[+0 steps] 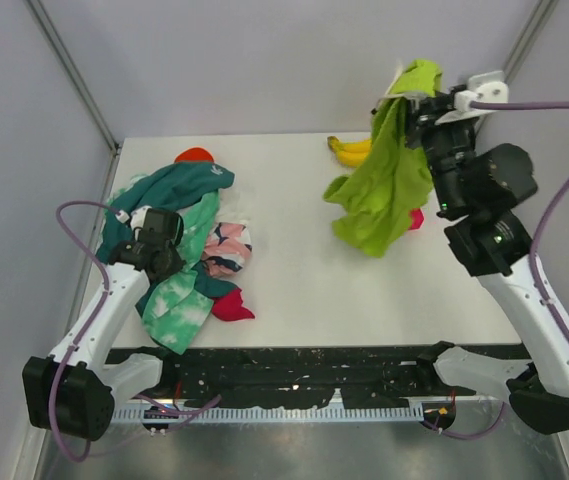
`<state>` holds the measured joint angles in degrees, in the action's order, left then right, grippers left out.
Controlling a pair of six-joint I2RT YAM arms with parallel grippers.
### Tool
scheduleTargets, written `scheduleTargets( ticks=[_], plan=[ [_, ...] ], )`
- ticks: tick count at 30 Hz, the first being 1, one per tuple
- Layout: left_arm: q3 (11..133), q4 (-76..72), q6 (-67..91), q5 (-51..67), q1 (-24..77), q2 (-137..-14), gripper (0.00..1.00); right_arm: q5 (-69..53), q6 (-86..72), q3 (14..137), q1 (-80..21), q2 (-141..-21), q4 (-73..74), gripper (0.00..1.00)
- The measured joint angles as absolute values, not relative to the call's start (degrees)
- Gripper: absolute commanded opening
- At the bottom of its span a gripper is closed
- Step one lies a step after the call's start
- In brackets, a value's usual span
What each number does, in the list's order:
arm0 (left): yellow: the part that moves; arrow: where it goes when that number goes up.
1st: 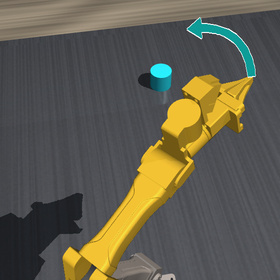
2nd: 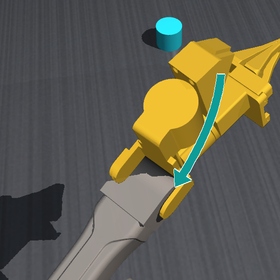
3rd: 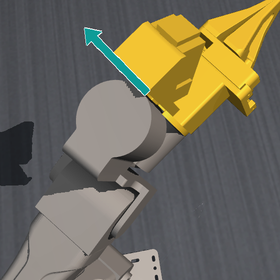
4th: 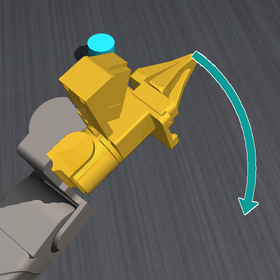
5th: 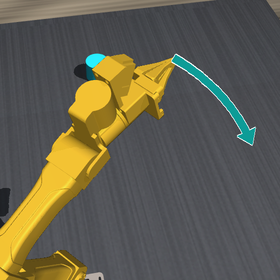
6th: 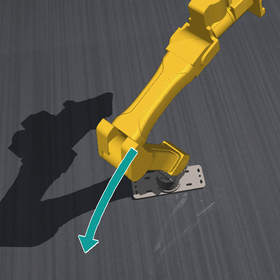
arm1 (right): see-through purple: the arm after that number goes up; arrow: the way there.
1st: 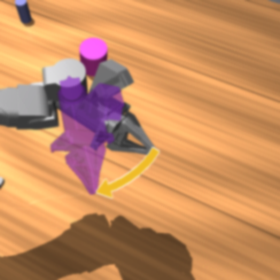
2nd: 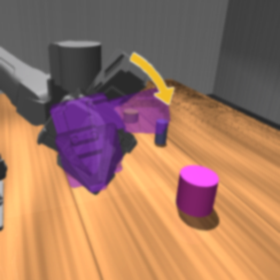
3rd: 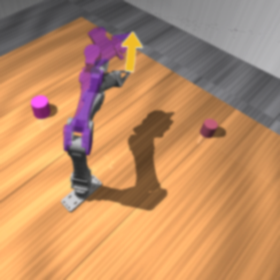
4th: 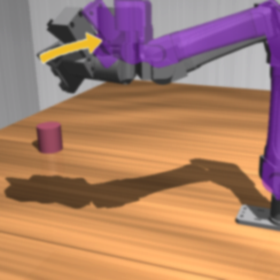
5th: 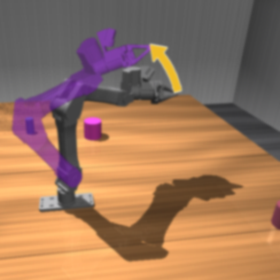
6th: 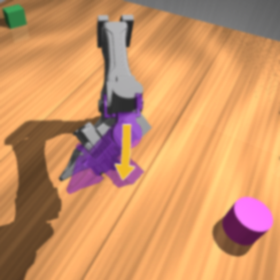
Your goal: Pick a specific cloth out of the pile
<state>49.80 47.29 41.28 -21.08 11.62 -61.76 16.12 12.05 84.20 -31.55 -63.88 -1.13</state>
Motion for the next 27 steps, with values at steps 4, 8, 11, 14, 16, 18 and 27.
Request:
scheduleTargets(
  ticks=[4, 8, 11, 14, 16, 18, 27],
  plan=[
    [49.8, 48.1, 41.1, -22.5, 11.4, -61.8, 0.00, 19.7, 14.7, 89.4, -31.5, -61.3, -2.9, 0.05],
    [49.8, 48.1, 41.1, -22.5, 11.4, -61.9, 0.02, 21.3, 16.4, 92.6, -31.0, -61.0, -2.6, 0.05],
    [49.8, 48.1, 41.1, -22.5, 11.3, -62.2, 0.11, 21.8, 17.4, 93.5, -31.0, -61.0, -2.1, 0.05],
    [49.8, 48.1, 41.0, -22.5, 11.3, -62.2, 0.39, 22.2, 18.1, 93.6, -31.0, -61.2, -0.8, 0.05],
    [49.8, 48.1, 40.4, -22.3, 11.3, -62.0, 0.62, 22.1, 18.1, 93.6, -31.0, -61.7, 0.6, 0.05],
    [49.8, 48.2, 39.6, -21.8, 11.2, -61.3, 0.98, 21.7, 17.8, 94.0, -31.0, -62.0, 2.1, 0.05],
    [52.0, 48.2, 37.1, -16.3, 11.2, -50.8, 1.00, 18.0, 16.0, 96.0, -31.0, -64.3, 4.8, 0.05]
  ],
)
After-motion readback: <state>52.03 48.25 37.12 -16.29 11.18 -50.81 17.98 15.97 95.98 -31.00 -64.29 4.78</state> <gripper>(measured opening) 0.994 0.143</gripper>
